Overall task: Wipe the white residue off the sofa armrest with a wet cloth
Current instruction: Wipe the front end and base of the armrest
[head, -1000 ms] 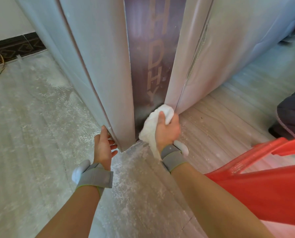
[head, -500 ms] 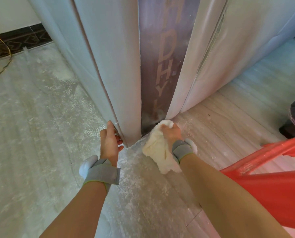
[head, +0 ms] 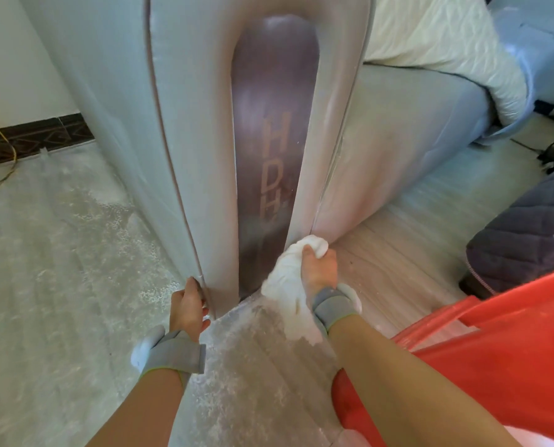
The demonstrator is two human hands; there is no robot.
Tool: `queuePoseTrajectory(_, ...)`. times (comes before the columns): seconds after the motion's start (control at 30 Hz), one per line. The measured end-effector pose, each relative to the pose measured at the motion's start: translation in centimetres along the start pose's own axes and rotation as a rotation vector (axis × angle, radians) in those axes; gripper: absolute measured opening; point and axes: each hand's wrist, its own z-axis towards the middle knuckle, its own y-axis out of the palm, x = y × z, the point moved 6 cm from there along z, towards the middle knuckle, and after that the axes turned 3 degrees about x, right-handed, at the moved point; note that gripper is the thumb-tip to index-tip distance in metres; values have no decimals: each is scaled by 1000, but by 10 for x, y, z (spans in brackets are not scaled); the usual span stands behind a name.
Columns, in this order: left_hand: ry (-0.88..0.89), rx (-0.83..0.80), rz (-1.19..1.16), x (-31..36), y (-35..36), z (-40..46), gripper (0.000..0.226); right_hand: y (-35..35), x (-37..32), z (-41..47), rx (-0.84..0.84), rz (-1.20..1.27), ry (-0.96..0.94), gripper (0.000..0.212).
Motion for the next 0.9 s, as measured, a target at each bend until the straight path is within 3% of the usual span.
queuePoseTrajectory(0.13, 61, 82, 61, 16, -4, -16, 38, -20, -41, -8, 13, 4, -77, 43)
queuePoseTrajectory(0.4, 312, 89, 274, 52, 0, -52, 63, -29, -78, -23, 83, 31, -338, 37)
queuePoseTrajectory(0.57, 339, 95, 292, 50, 2, -50, 72, -16, -60, -10, 112, 42, -321, 39)
queuePoseTrajectory(0.7, 363, 125, 334, 47, 3, -42, 76, -16, -57, 5, 161, -105, -366, 40)
queuePoseTrajectory(0.9, 365, 139, 314, 47, 3, -36, 78, -7, -40, 18, 133, -45, -299, 35)
